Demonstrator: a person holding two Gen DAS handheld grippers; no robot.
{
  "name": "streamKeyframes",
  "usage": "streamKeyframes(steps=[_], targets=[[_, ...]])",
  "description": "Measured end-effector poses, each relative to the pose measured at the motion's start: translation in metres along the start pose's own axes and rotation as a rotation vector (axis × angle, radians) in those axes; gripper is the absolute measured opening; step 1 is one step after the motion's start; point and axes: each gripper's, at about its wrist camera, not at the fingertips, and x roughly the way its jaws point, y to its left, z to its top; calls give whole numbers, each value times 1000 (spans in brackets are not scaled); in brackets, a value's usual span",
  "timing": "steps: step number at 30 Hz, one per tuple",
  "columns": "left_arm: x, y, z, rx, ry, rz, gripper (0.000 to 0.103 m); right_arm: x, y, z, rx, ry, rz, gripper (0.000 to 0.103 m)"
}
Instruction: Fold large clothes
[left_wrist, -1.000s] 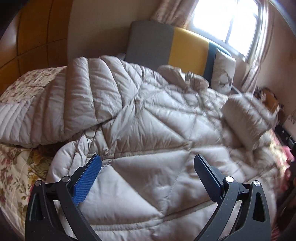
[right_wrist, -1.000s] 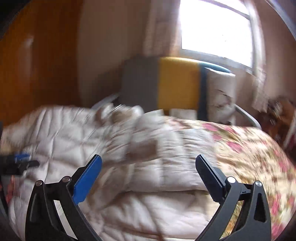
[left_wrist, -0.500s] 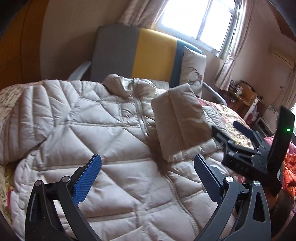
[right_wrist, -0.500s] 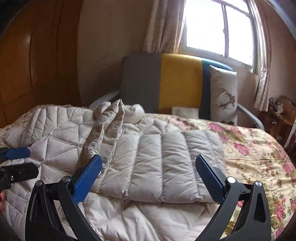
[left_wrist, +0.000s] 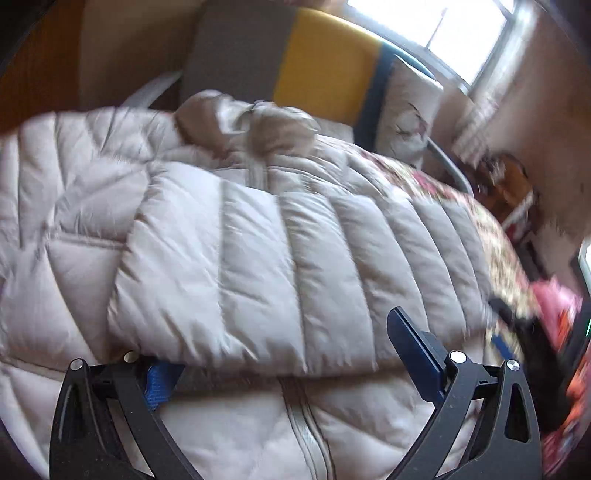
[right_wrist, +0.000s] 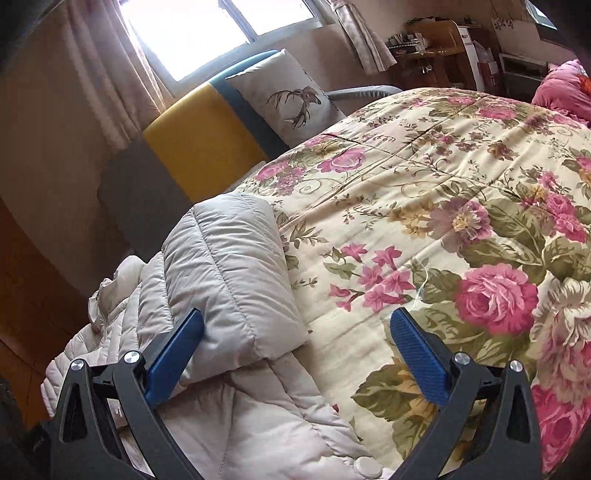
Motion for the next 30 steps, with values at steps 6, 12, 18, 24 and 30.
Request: streamKeyframes(steps=[6,12,18,24,30], targets=[[-19,33,27,-145,-81,-57,10,-6,-11,0,58,-21,67,101],[-38,61,21,-46,-162,74,10,-5,-10,0,54,-22,59,101],[-18,91,-6,-101,-157,65,10,1,4,2,-15,51,-57,101],[-22,107,-8,-140,-148,7,11,-6,78,17,-296,-1,-7,101],[-18,107,-8,-162,-143,-26,14,78,100,28,-384,112,-202,101]])
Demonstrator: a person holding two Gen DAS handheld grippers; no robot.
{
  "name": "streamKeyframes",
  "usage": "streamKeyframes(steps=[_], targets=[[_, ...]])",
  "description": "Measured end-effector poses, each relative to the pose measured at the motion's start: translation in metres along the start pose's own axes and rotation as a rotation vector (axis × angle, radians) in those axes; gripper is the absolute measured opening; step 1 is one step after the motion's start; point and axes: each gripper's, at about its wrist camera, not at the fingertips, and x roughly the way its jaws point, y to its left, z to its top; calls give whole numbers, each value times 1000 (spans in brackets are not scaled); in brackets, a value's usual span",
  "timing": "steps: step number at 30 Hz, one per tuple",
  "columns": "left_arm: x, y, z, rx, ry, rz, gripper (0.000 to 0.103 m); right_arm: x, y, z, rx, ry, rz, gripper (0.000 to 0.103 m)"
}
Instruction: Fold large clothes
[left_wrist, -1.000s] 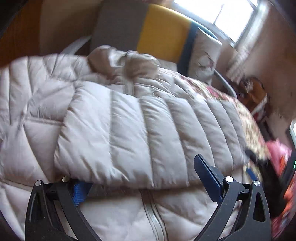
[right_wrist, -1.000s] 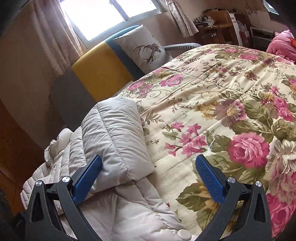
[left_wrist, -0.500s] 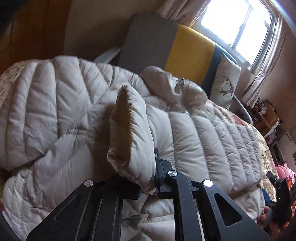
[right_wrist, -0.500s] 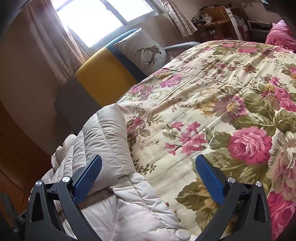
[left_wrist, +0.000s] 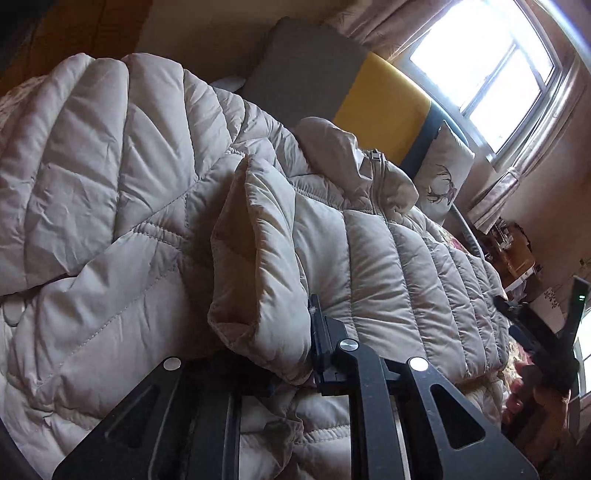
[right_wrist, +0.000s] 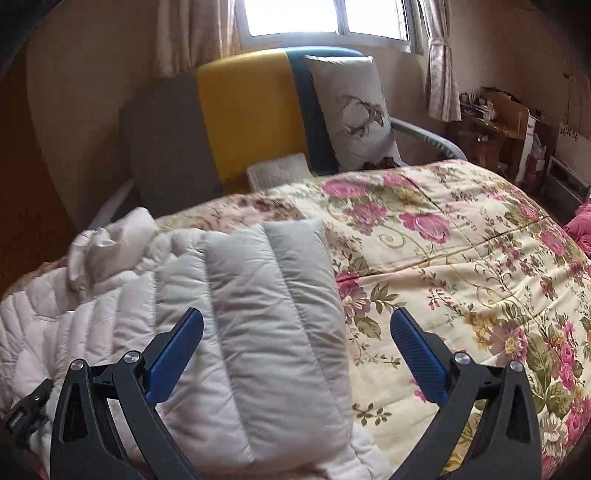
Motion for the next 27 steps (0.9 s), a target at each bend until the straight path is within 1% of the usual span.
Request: streamKeyframes(steps=[1,2,4,5,8,11,12,13,15,16,18,19,20,21,22,23,25,27], targets=[[0,3,0,-11,4,-24,20,13,-8,-3,24,28,-10,101],[1,5,0,-17,9,-49,26,26,-16,-6,58,52,0,101],[4,5,-1,-14,16,-62,28,40,-31,-12,106,85,28,101],[6,5,-1,-10,18,-61,29,43,-32,-12,112,89,24,101],[11,8,0,-27,25,-79,29,44,-27,-11,79,75,-18,101],[10,14,0,-57,23,-113,29,40,-31,-9,99,90,3,101],[10,15,0,-61,23,-117,29,36,-32,-8,108,101,0,101],[10,16,0,-66,24,-123,29,23,-31,-9,110,90,-24,101],[8,19,0,-74,20,-137,29,-11,-20,-15,78,16,-45,101],[6,20,0,-81,17,-148,29,-27,-12,-20,39,-12,-29,101],[0,21,1,-94,20,-165,38,-44,7,-34,-57,-8,24,101],[-6,19,1,-91,21,-172,49,-47,16,-43,-114,-3,41,101],[-14,17,2,-86,18,-184,66,-45,23,-49,-155,2,43,101],[-23,14,2,-84,7,-195,75,-40,28,-55,-185,6,31,101],[-36,13,2,-92,-23,-193,87,-33,31,-59,-195,20,20,101],[-48,15,2,-106,-51,-194,89,-26,30,-60,-187,41,25,101],[-71,24,6,-142,-90,-225,89,-17,22,-61,-142,72,59,101],[-90,40,11,-178,-125,-210,89,-15,14,-62,-104,82,96,101]])
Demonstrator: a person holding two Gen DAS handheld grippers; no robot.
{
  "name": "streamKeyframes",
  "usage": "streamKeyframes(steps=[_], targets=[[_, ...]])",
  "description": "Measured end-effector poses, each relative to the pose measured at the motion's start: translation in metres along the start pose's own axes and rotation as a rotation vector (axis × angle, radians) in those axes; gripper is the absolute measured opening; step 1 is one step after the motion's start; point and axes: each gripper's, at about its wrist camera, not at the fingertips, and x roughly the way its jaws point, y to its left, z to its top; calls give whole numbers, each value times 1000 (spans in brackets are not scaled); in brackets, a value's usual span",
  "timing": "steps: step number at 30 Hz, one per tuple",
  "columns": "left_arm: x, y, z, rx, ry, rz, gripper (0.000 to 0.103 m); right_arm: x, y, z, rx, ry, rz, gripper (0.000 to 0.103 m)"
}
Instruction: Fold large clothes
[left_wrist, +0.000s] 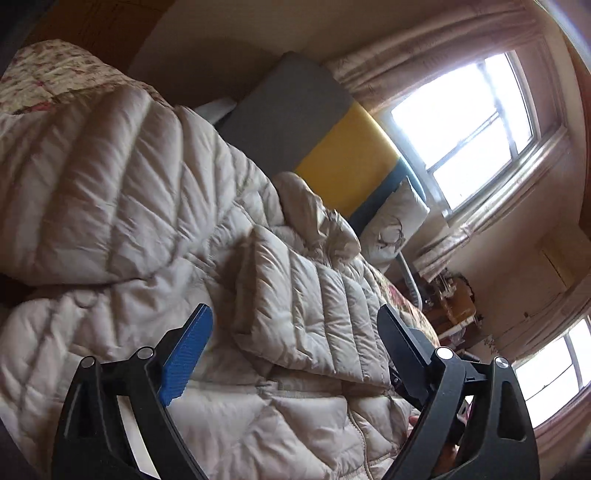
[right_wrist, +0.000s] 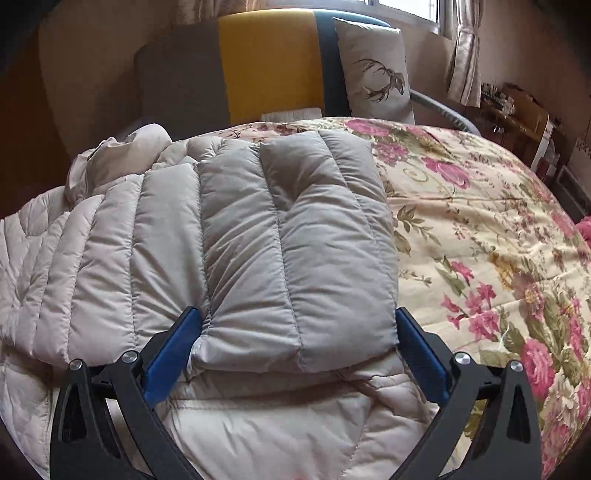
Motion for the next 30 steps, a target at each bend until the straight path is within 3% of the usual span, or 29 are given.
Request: streamKeyframes(steps=[7,10,15,17,20,24,26,28,30], targets=[[-87,92,40,-194,-260,264,89,1,-10,-2,38,6,40,101],[-120,137,50,-298,-358,389,83,1,-10,-3,38,6,38,101],[-154,202,61,-473,-412,599,74,1,-9,-3,40,6,39,101],[-159,223,62,-519,-403,606,74,1,-9,-3,40,6,39,101],[-159,246,68,-579,-430,554,70,1,-9,-3,40,6,40,101],[-155,256,78,-556,-461,512,66,1,-10,-3,40,7,39,101],[-153,263,81,-564,-472,516,49,1,-9,-3,41,7,40,101],[-149,272,85,-583,-472,487,41,1,-9,-3,41,8,40,101],[-148,277,87,-595,-479,465,41,1,-9,-3,41,8,40,101]])
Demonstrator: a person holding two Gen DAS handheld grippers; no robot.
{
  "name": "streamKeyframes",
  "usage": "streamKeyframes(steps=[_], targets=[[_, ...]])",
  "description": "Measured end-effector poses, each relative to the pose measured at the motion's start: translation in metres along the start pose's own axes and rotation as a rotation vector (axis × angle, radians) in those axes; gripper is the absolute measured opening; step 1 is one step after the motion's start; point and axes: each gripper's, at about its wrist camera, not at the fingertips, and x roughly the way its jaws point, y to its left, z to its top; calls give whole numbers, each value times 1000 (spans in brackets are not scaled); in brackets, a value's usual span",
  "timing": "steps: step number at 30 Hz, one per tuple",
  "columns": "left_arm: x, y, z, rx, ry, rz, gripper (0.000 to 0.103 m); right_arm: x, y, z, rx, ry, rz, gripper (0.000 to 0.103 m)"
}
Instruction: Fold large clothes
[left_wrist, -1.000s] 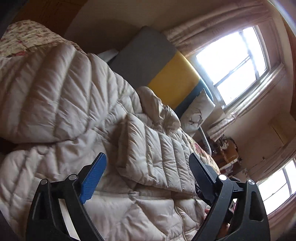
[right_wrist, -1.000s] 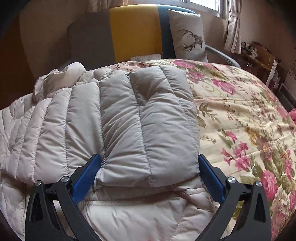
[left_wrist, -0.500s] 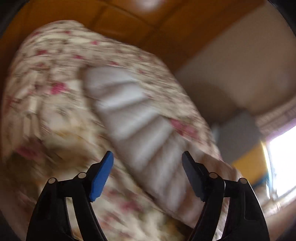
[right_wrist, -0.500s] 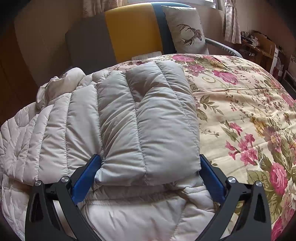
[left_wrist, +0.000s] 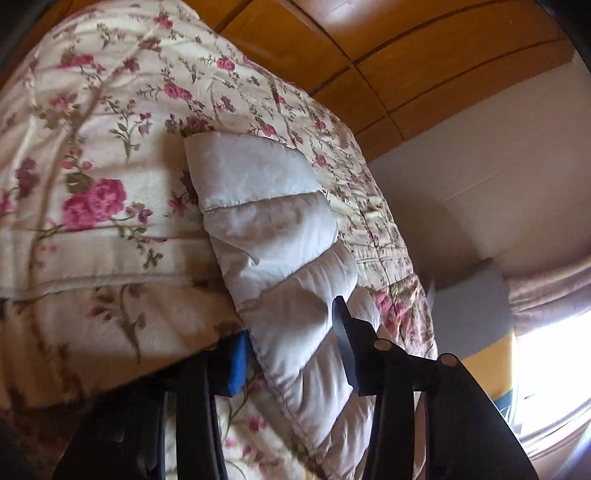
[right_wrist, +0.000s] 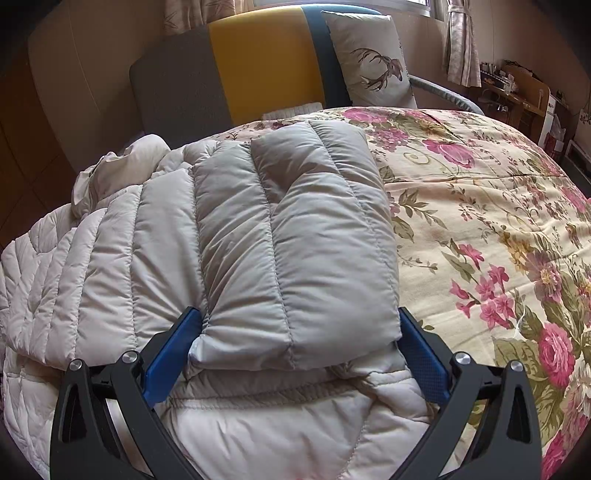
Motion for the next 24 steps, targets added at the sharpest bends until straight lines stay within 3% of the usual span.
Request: streamKeyframes(steps=[2,5,11,14,19,22,24], targets=[[5,0,3,5,13,1,21,0,0,0,0,0,0,101],[3,11,7,-50,10,-29,9,0,0,0,1,1,1,101],[-24,20,22,-110,-20,-116,6,0,0,0,1,1,0,101],[-28,20,24,-115,2,-111,6,0,0,0,2,1,2,101],[-47,-6,17,-118,-25,-136,6,0,0,-1,6,2,6,101],[-68,-26,6,-103,-81,-105,6,0,0,0,5,2,5,101],[-85,-40,-3,-69,-143,-153,6,0,-1,0,6,2,5,101]])
